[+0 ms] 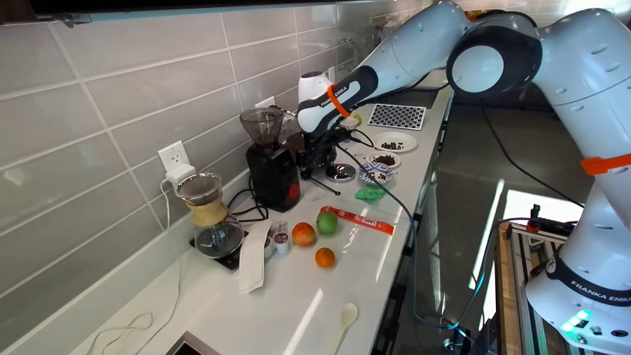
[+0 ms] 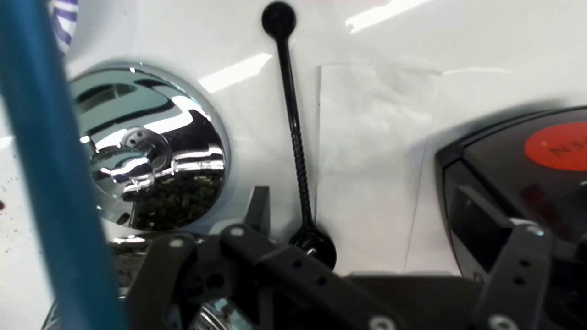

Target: Use the black spoon to place some coffee beans from the glass container on the white plate on the left.

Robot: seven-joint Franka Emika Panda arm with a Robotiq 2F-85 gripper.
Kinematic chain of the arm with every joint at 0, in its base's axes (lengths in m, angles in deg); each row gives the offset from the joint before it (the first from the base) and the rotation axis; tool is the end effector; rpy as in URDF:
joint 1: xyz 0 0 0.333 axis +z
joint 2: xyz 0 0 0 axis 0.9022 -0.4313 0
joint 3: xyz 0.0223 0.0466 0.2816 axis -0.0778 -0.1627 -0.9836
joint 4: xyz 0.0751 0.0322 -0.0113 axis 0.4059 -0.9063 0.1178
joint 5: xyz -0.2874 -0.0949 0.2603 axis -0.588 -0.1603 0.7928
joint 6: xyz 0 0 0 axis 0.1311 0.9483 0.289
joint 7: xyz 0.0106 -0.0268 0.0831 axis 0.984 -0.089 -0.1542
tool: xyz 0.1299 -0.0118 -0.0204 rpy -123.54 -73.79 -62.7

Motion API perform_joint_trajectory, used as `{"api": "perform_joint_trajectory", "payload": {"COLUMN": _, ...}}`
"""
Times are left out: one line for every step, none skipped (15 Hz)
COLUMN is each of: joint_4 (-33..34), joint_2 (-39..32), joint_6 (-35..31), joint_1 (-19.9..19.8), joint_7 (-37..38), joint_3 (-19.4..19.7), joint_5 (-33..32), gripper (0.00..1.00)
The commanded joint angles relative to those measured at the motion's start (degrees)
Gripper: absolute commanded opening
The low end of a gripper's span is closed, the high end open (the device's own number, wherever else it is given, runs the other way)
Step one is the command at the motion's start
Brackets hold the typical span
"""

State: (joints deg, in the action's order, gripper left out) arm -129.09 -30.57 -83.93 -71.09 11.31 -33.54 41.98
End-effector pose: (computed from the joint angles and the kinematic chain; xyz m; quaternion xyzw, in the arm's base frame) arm 0.6998 -0.1583 0.2179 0.9811 -0.1851 0.0491 0.0258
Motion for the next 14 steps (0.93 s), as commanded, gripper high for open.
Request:
{"api": "perform_joint_trajectory", "payload": {"joint_4": -0.59, "joint_2": 1.78, "joint_6": 6.43, "joint_1": 1.08, "joint_7": 4.89, "joint_3": -0.28, "joint_5": 1.03, "gripper": 1.00}}
{"api": "perform_joint_trajectory", "payload": {"joint_4": -0.26, "joint_2": 1.53, "joint_6": 7.32, "joint_1": 1.25, "joint_7": 5.59, "joint_3": -0.40, "joint_5": 1.01, "gripper": 1.00}}
{"api": "perform_joint_trajectory", "payload": {"joint_4": 0.00, "joint_2": 0.99, "joint_6": 7.14, "joint_1": 1.47, "joint_7": 6.38, "joint_3": -0.45, "joint_5": 1.04, "gripper": 0.98}}
{"api": "perform_joint_trajectory", "payload": {"joint_4": 0.13, "joint_2": 0.64, "joint_6": 7.23, "joint_1": 1.63, "joint_7": 7.04, "joint_3": -0.48, "joint_5": 1.08, "gripper": 0.74}}
{"api": "perform_joint_trajectory", "payload": {"joint_4": 0.23, "joint_2": 0.28, "joint_6": 6.98, "joint_1": 1.77, "joint_7": 7.77, "joint_3": -0.48, "joint_5": 1.14, "gripper": 0.73}}
{"api": "perform_joint_trajectory", "payload": {"joint_4": 0.25, "joint_2": 0.13, "joint_6": 6.90, "joint_1": 1.76, "joint_7": 8.17, "joint_3": -0.58, "joint_5": 1.32, "gripper": 0.70}}
{"api": "perform_joint_trajectory", "payload": {"joint_4": 0.20, "joint_2": 0.04, "joint_6": 6.86, "joint_1": 1.72, "joint_7": 8.46, "joint_3": -0.70, "joint_5": 1.46, "gripper": 0.62}}
{"api": "perform_joint_trajectory", "payload": {"joint_4": 0.09, "joint_2": 0.02, "joint_6": 6.66, "joint_1": 1.70, "joint_7": 8.73, "joint_3": -0.76, "joint_5": 1.59, "gripper": 0.52}}
{"api": "perform_joint_trajectory", "payload": {"joint_4": 0.06, "joint_2": 0.01, "joint_6": 6.80, "joint_1": 1.61, "joint_7": 8.81, "joint_3": -0.91, "joint_5": 1.80, "gripper": 0.45}}
{"api": "perform_joint_trajectory", "payload": {"joint_4": -0.13, "joint_2": 0.14, "joint_6": 6.84, "joint_1": 1.53, "joint_7": 8.72, "joint_3": -1.07, "joint_5": 2.02, "gripper": 0.44}}
{"api": "perform_joint_trajectory", "payload": {"joint_4": -0.26, "joint_2": 0.25, "joint_6": 6.91, "joint_1": 1.46, "joint_7": 8.52, "joint_3": -1.21, "joint_5": 2.25, "gripper": 0.30}}
{"api": "perform_joint_trajectory", "payload": {"joint_4": -0.50, "joint_2": 0.58, "joint_6": 7.45, "joint_1": 1.42, "joint_7": 8.23, "joint_3": -1.29, "joint_5": 2.37, "gripper": 0.21}}
{"api": "perform_joint_trajectory", "payload": {"joint_4": -1.05, "joint_2": 1.19, "joint_6": 7.57, "joint_1": 1.47, "joint_7": 8.13, "joint_3": -1.20, "joint_5": 2.32, "gripper": 0.14}}
{"api": "perform_joint_trajectory", "payload": {"joint_4": -1.85, "joint_2": 2.26, "joint_6": 8.27, "joint_1": 1.69, "joint_7": 8.50, "joint_3": -0.80, "joint_5": 1.88, "gripper": 0.22}}
